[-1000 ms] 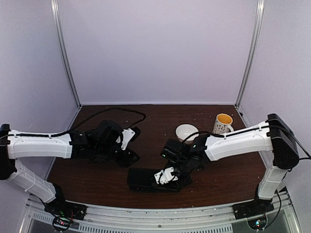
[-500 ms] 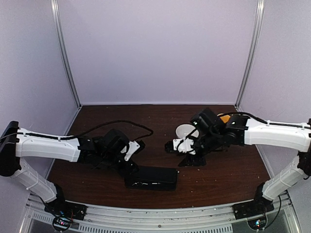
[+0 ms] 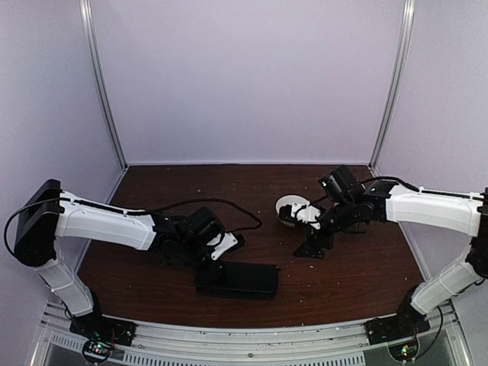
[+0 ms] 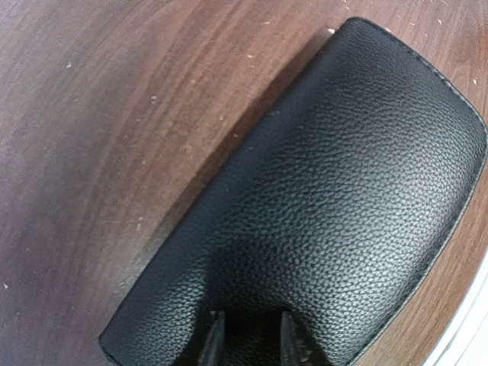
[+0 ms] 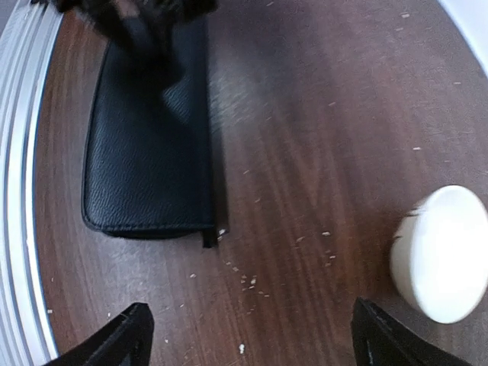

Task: Sort the hair-cutting tools

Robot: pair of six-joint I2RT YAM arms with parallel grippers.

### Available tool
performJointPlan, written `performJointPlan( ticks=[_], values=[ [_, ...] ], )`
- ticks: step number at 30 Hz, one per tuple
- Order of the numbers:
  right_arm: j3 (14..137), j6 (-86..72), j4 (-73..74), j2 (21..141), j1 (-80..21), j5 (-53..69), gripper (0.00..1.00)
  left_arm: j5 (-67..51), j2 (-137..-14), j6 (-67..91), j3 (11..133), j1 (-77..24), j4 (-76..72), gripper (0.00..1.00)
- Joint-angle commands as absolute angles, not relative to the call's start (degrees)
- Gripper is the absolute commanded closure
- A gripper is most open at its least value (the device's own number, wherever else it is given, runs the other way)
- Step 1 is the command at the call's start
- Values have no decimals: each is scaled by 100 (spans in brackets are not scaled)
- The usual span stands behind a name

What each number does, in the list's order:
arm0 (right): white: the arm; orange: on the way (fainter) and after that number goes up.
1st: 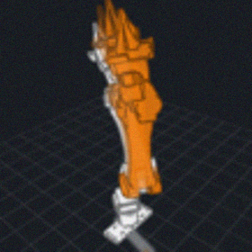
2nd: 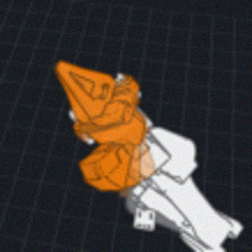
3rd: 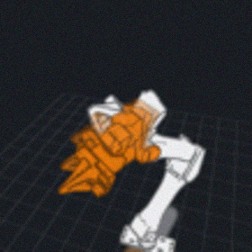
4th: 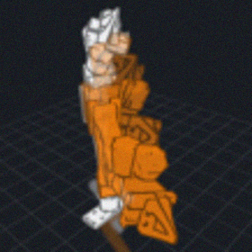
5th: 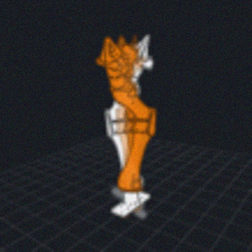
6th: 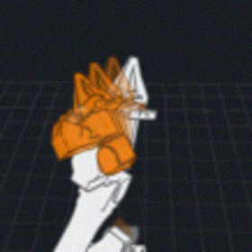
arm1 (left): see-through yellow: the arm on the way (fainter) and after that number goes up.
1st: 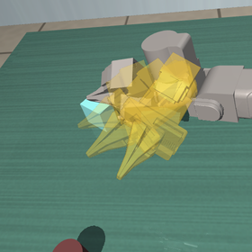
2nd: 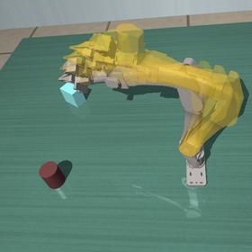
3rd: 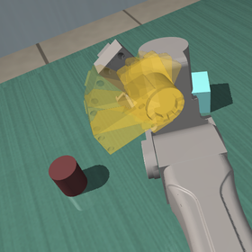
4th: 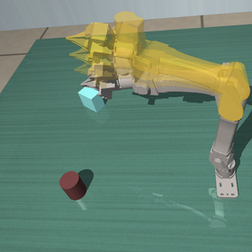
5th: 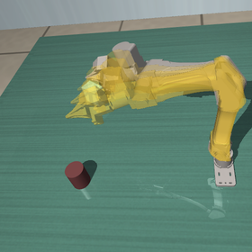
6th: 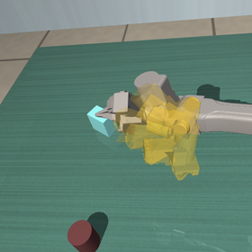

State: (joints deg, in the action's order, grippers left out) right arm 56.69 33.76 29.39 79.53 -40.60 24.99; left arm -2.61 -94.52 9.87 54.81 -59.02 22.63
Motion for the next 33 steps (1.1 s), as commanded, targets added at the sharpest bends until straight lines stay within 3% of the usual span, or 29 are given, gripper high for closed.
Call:
performJointPlan(
  ticks=[1,4,10,18,29,33],
  values=[
    [5633,3622,3273,8418,-4175,2873,16,-731,-9746,986,5374,-5961,2345,75],
    [5896,3418,3505,9014,-4175,2951,30,-759,-9729,1068,5125,-5959,2116,80],
    [6523,3046,3952,10095,-4193,2849,50,-170,-9495,981,4689,-6071,1776,88],
    [7276,3316,4511,10741,-4248,2848,50,124,-9783,714,4676,-6235,1771,95],
    [7997,3804,5355,11532,-4514,2768,50,205,-9791,668,4606,-6249,1661,95],
    [8023,3725,5315,11599,-4571,2619,55,209,-9791,668,4605,-6258,1657,95]
  ],
)
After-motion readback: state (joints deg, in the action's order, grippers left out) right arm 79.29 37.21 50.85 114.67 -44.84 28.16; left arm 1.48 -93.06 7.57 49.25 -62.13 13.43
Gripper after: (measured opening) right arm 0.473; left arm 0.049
